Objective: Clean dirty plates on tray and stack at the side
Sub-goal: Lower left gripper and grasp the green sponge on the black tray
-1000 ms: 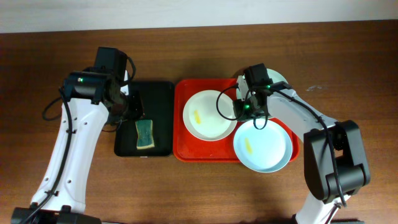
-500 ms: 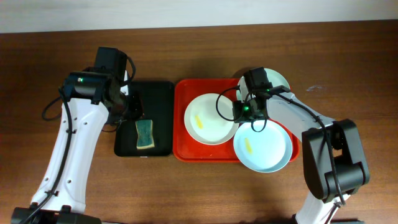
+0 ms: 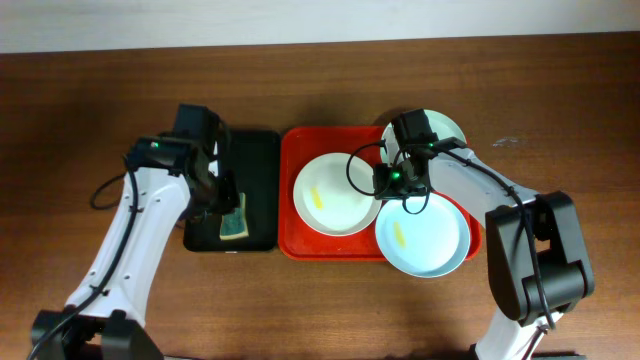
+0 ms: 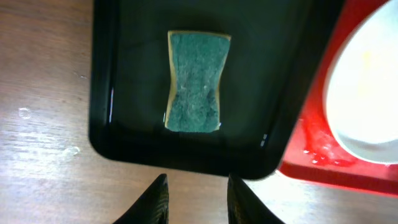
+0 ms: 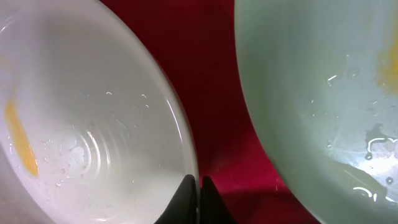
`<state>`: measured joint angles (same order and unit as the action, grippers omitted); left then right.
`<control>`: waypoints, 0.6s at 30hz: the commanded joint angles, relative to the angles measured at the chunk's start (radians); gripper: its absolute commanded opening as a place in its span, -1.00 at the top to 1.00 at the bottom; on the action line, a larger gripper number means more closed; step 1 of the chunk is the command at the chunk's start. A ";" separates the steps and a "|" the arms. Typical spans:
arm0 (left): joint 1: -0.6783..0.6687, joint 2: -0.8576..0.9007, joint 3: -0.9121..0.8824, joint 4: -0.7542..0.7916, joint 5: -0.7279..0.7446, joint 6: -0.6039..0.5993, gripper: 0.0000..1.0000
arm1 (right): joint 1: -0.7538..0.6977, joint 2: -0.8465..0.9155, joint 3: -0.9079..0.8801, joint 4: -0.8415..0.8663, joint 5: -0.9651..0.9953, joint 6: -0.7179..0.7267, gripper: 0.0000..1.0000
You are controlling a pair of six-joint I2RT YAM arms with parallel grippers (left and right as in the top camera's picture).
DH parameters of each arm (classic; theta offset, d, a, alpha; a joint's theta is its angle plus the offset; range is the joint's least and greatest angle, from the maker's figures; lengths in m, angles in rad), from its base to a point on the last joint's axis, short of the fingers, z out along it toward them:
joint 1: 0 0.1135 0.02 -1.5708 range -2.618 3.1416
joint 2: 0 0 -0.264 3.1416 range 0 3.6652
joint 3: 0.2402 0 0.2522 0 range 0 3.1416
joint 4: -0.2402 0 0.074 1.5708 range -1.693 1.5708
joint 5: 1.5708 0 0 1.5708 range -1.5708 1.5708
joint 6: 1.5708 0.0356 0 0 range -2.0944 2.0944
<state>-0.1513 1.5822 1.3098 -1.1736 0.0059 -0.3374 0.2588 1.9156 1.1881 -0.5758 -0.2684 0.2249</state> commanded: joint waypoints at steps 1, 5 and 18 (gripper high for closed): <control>-0.003 0.010 -0.086 0.072 -0.032 0.014 0.45 | 0.004 0.003 0.018 -0.003 -0.012 0.001 0.92; -0.003 0.026 -0.162 0.198 -0.032 0.078 0.44 | 0.004 0.003 0.018 -0.003 -0.012 0.001 0.91; -0.003 0.189 -0.196 0.355 -0.033 0.078 0.47 | 0.004 0.004 0.017 -0.003 -0.012 0.001 0.90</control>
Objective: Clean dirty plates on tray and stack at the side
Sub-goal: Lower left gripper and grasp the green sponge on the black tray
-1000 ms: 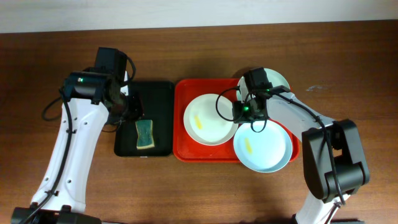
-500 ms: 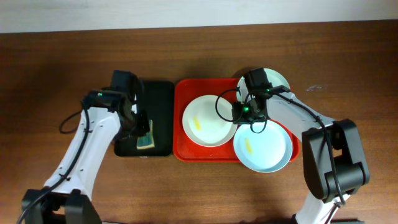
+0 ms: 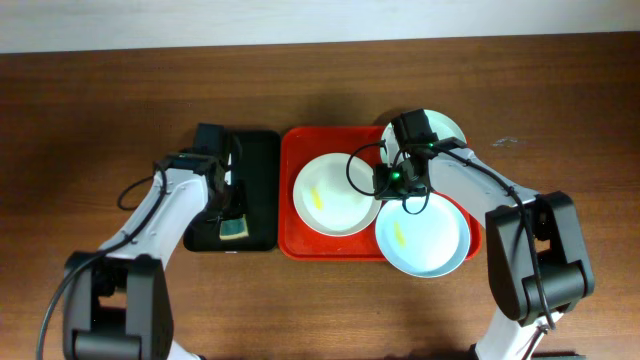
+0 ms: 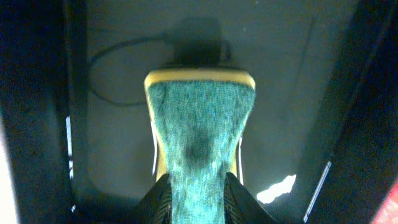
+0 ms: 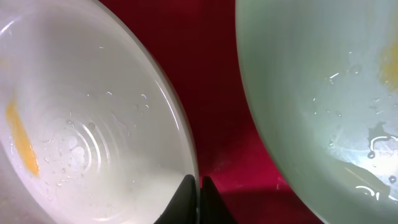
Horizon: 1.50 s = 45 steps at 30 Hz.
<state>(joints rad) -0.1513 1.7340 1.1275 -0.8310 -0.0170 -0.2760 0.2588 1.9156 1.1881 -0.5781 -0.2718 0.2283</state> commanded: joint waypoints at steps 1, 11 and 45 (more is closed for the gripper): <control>-0.003 0.043 -0.014 0.016 -0.010 0.016 0.45 | 0.003 0.004 0.017 -0.001 -0.008 -0.003 0.90; -0.003 0.101 -0.014 0.032 -0.010 0.016 0.38 | 0.004 0.004 0.017 -0.001 -0.009 -0.003 0.76; -0.003 0.013 0.089 0.134 -0.006 0.200 1.00 | 0.004 0.004 0.013 0.019 -0.027 -0.002 0.83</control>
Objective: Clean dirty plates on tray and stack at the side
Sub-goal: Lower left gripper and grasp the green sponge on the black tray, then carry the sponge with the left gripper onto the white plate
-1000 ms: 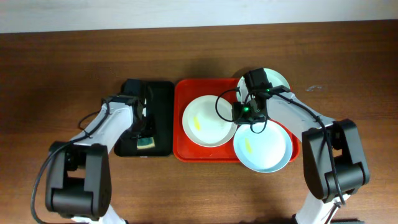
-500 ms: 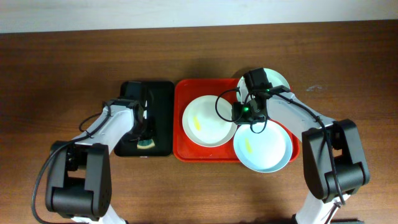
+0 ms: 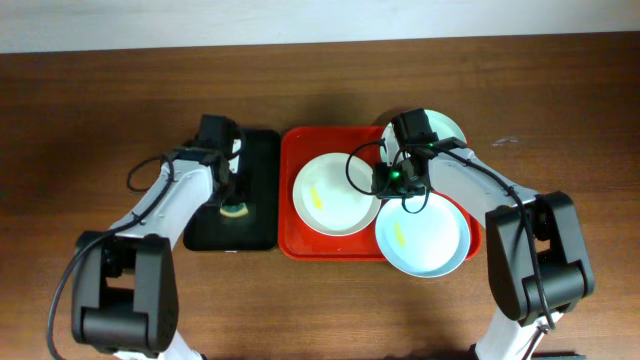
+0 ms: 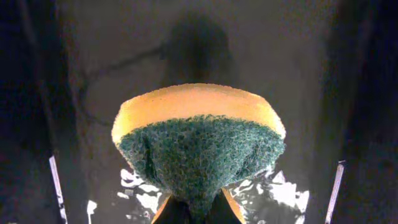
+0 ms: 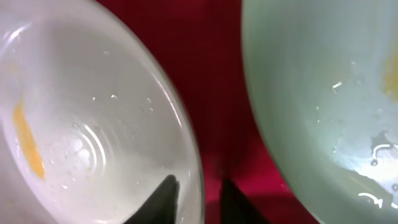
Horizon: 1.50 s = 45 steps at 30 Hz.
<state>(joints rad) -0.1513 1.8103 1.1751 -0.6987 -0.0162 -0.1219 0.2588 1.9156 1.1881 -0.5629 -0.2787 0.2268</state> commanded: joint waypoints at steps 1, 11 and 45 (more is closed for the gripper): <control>-0.003 -0.076 0.046 0.002 -0.006 0.045 1.00 | 0.003 0.004 0.013 0.004 -0.041 0.000 0.88; -0.008 -0.123 0.049 -0.034 0.002 0.045 1.00 | 0.004 0.004 0.011 0.011 -0.015 0.017 0.28; -0.072 -0.123 0.049 -0.016 0.005 0.000 1.00 | 0.005 0.004 -0.012 0.026 -0.080 0.188 0.89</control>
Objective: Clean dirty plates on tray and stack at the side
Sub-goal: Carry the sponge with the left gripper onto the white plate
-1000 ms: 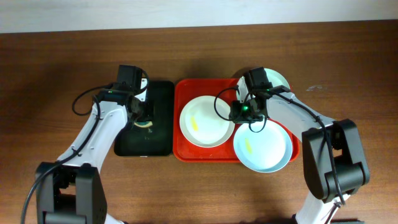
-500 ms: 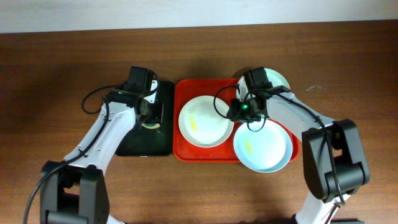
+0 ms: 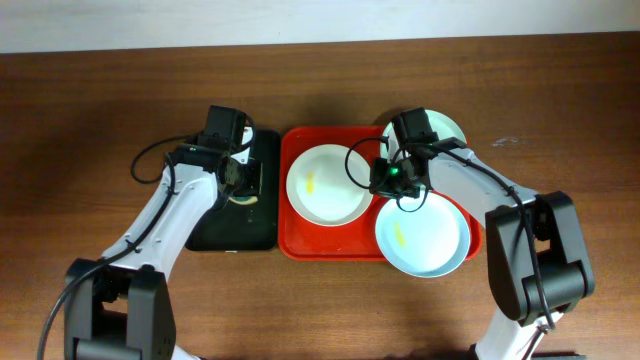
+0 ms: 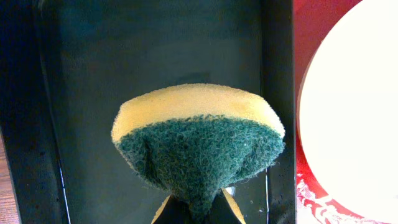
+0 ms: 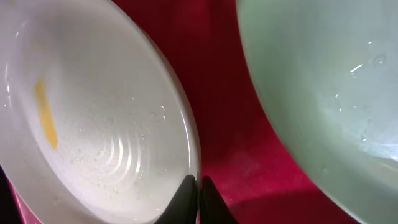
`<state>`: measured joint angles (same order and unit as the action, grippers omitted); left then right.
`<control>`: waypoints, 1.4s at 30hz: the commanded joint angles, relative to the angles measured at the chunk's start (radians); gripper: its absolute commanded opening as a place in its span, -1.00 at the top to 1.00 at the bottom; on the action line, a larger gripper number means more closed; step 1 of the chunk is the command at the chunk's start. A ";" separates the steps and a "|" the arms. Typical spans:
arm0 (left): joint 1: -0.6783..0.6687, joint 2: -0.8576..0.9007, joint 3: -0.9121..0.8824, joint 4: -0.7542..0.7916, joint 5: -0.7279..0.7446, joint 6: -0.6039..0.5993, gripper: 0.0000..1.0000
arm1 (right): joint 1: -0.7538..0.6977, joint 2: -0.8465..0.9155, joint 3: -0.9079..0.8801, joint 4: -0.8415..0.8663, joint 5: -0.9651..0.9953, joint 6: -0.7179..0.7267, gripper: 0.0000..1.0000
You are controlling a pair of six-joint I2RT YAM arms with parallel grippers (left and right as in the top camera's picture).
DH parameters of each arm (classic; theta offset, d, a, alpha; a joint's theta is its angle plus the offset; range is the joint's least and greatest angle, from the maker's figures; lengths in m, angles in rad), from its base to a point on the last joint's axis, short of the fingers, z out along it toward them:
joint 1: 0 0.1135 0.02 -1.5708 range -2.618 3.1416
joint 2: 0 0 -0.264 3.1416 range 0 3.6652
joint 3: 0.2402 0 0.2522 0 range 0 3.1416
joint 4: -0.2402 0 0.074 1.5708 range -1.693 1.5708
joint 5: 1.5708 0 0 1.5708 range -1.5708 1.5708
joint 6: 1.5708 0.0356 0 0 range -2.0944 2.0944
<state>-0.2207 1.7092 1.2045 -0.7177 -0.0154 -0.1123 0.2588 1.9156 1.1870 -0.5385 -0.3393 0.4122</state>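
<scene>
A white plate (image 3: 325, 185) with a yellow smear (image 5: 46, 115) lies on the red tray (image 3: 290, 240). My right gripper (image 5: 199, 190) is shut on its right rim. A pale green plate (image 3: 425, 238), also smeared yellow, overlaps the tray's front right corner. My left gripper (image 4: 198, 210) is shut on a yellow and green sponge (image 4: 199, 143), squeezed into a fan shape. It holds the sponge over the right side of the black tray (image 3: 225, 235), close to the white plate's left rim.
Another pale plate (image 3: 448, 130) lies behind the right arm, at the red tray's back right corner. Brown table surface surrounds both trays. A pale wall edge runs along the far side.
My right gripper was open astride the white plate's rim and is now shut on it; the plate sits slightly further left. My left gripper has carried the sponge right, toward the red tray.
At first my left gripper hung open above the sponge lying flat in the black tray, and my right was shut on the white plate's rim. Then the left fingers straddled the sponge, then squeezed it. The right opened, and has since shut on the rim again.
</scene>
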 commanded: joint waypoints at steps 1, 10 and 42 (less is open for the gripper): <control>-0.006 -0.022 0.019 0.007 0.004 -0.010 1.00 | 0.005 0.004 -0.011 0.001 -0.020 -0.007 0.91; -0.015 -0.022 0.080 -0.032 0.064 -0.026 1.00 | 0.022 0.004 -0.007 -0.006 -0.010 -0.019 0.80; -0.192 0.202 0.146 0.090 0.132 -0.284 1.00 | 0.049 0.004 -0.006 0.005 0.041 -0.068 0.92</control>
<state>-0.4129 1.8729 1.3334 -0.6487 0.1020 -0.3794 0.2966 1.9156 1.1870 -0.5354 -0.3225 0.3580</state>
